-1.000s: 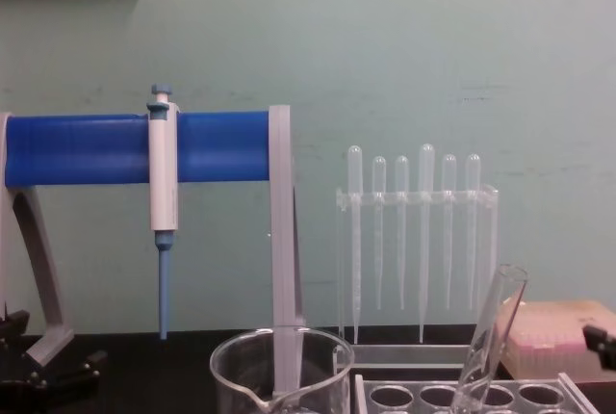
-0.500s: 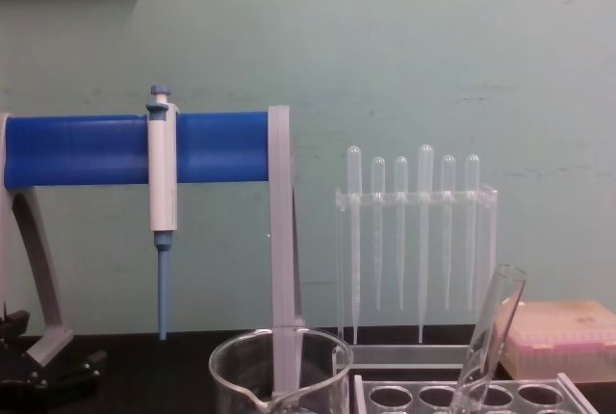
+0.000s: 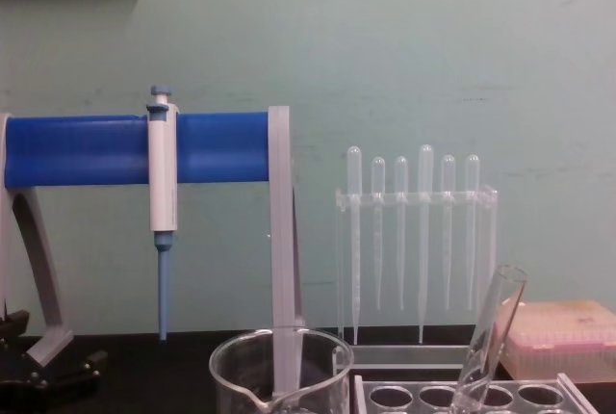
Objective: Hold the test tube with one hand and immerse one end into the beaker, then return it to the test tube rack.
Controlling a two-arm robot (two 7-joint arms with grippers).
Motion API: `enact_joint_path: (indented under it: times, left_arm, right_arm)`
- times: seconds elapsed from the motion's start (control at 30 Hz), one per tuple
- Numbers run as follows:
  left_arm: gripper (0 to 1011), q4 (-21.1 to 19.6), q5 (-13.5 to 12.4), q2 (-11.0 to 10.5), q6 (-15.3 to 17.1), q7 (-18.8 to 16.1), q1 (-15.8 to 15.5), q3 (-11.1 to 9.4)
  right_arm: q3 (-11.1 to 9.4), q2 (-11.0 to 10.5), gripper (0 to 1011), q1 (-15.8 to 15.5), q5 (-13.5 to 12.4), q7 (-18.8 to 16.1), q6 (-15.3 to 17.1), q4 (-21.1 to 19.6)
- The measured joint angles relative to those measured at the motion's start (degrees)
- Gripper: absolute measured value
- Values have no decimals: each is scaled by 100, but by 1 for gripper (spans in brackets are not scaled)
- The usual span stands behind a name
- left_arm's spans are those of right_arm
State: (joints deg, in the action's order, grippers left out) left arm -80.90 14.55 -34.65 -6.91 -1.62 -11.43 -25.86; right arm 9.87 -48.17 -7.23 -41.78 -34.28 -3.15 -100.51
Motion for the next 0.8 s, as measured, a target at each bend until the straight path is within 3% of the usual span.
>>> enact_joint_path:
  times: [0.33,0.8]
  left_arm:
    - [1000,0,0,0,0,0,0,0]
    - [1000,0,0,0,0,0,0,0]
  right_arm:
    - [273,272,1003,201,218,-40,-4,-34]
    - [858,806,1002,905,711,213,301,178]
